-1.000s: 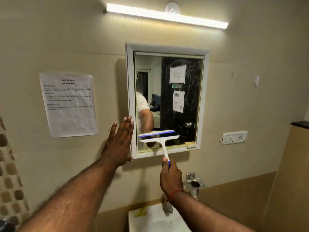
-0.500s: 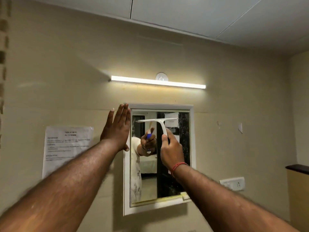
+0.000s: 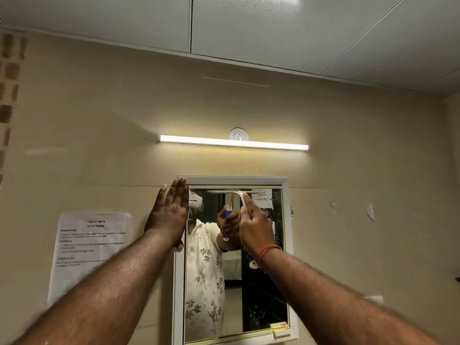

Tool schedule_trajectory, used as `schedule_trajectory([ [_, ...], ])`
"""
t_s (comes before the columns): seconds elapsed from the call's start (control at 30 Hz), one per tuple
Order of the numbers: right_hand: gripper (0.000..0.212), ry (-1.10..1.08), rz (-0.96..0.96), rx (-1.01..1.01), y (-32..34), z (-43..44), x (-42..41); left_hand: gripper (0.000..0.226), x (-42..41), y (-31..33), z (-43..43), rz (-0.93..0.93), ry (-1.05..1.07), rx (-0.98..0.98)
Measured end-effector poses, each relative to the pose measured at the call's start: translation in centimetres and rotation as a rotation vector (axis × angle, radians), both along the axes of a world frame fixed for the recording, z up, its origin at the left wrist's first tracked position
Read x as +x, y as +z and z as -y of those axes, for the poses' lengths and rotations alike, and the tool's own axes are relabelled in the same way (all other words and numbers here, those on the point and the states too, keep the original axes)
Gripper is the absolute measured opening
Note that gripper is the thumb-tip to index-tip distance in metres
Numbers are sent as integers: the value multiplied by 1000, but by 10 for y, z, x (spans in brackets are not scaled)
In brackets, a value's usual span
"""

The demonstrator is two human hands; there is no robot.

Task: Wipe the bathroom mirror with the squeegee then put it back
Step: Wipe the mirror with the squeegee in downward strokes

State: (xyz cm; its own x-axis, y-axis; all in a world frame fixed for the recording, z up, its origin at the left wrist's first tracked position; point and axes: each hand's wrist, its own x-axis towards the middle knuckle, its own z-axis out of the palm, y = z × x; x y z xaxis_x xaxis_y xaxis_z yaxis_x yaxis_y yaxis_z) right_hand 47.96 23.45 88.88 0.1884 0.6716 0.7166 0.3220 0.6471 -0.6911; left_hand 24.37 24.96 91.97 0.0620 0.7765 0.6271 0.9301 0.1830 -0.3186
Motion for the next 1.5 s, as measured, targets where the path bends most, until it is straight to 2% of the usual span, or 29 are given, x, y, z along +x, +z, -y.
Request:
schedule_trajectory([
  [0.5,54,-151,190,33,5,-12,-3,185,5,-7,7,62,-2,-2],
  [0.73,52,-220,180,40,-24,-11,-8,186,11,-50,5,168,-141,7],
  [0.97,53,-217,176,-25,-68,-5,-4,173,12,-110,3,240,-294,64],
  [1.2,55,-201,175,-114,-124,-2,-4,171,-1,-155,5,255,-408,107],
  [1.5,63,-224,198,-183,-206,4,-5,169,-13,-201,7,243,-456,84],
])
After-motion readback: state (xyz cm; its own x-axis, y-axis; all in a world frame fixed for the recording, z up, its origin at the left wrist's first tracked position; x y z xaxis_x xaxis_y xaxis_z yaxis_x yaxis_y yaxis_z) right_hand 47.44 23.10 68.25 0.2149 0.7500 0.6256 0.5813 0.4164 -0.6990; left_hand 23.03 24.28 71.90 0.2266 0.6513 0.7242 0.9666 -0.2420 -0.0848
